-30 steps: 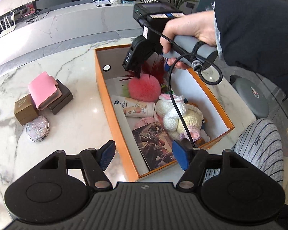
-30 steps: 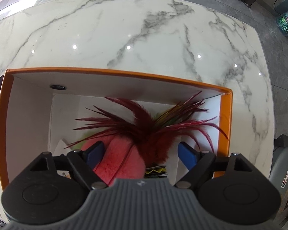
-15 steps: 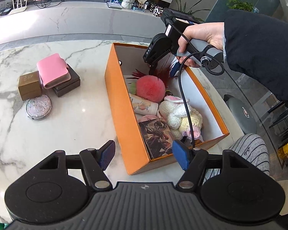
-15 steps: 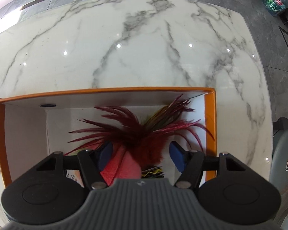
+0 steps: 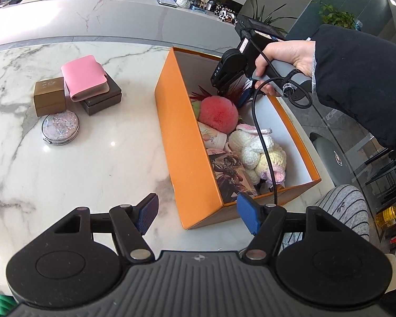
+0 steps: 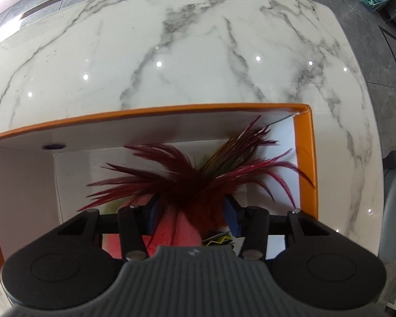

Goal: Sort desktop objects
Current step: 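Lower the shuttlecock into the box with the right tool while the left holds the card box above it, then open the right tool to release the shuttlecock while the left lowers the card box in and opens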

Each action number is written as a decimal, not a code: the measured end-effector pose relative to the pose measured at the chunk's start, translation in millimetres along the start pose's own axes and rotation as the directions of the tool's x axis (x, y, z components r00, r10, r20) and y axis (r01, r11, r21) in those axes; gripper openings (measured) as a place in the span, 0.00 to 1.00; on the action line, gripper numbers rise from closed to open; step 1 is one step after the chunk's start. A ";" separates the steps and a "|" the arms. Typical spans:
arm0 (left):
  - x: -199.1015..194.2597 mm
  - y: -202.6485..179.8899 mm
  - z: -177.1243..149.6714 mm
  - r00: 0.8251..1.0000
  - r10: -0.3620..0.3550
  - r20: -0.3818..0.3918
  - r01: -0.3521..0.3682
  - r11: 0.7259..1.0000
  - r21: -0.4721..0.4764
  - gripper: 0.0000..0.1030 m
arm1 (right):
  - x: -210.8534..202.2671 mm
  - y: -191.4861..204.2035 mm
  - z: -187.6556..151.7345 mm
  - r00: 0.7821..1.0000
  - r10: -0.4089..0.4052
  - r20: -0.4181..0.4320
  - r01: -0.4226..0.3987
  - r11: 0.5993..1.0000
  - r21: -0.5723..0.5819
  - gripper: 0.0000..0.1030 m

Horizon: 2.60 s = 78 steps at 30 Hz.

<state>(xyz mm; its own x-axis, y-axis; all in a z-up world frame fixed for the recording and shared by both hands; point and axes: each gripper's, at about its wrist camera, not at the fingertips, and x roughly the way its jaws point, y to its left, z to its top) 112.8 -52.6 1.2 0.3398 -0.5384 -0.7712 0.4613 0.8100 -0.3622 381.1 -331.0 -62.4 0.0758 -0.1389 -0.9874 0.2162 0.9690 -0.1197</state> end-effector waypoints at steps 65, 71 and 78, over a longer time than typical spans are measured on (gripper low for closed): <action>61.7 -60.3 49.2 0.990 0.129 0.058 -0.135 0.983 0.123 0.75 | -51.5 -81.8 -146.0 0.849 0.314 0.424 -0.228 0.943 -0.241 0.35; 60.2 -60.1 45.4 0.989 0.141 0.048 -0.147 0.980 0.133 0.75 | -60.9 -77.5 -149.1 0.854 0.328 0.403 -0.246 0.939 -0.242 0.55; 56.6 -54.7 48.3 0.989 0.139 0.049 -0.144 0.978 0.151 0.75 | -88.1 -90.0 -153.0 0.813 0.374 0.446 -0.294 0.925 -0.239 0.69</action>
<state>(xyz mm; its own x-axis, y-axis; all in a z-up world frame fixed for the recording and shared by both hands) 146.4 -138.7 2.6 0.4399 -0.4317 -0.7875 0.5260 0.8346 -0.1637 206.1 -374.7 19.6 0.5770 0.1579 -0.8013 -0.0550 0.9864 0.1547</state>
